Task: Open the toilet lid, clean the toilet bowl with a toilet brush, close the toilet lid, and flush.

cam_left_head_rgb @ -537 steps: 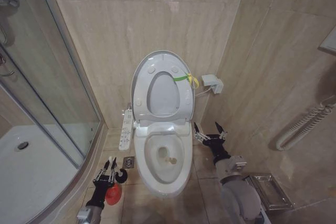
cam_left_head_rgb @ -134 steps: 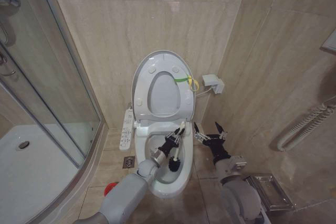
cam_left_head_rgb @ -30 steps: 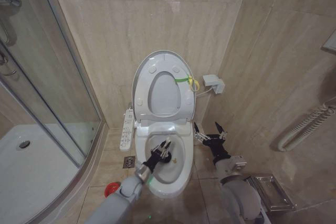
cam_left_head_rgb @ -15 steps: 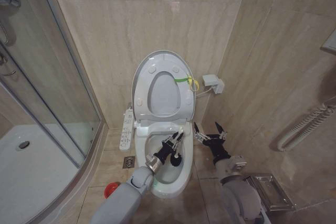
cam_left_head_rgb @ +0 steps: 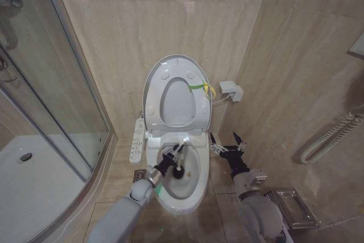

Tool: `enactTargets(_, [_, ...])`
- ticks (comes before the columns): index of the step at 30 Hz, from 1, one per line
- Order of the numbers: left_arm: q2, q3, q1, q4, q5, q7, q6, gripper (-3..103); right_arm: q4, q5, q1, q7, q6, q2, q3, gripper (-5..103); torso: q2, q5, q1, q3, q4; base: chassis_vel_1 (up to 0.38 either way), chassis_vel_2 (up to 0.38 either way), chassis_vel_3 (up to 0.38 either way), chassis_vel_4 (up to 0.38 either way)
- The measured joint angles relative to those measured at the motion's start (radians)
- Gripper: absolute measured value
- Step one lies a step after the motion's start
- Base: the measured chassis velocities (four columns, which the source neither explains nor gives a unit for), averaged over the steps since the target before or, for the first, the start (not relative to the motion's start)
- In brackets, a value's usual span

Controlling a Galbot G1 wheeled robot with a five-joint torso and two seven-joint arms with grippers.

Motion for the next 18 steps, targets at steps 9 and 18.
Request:
enactTargets(9, [-0.03,0.016,-0.002,-0.079,-0.045,0.002,-0.031,20,0.0,0.0,0.0,0.0,0.0,0.0,0.0,100,0.0,0.0001,0.0,0.0,-0.0002,0.0,0.0,0.0,0.0])
enactTargets(18, [-0.085,0.084,-0.002,-0.056,-0.096,-0.001,-0.032,20,0.0,0.0,0.0,0.0,0.0,0.0,0.0,100,0.0,0.0002,0.0,0.0,-0.0001,0.0,0.0,0.0,0.0])
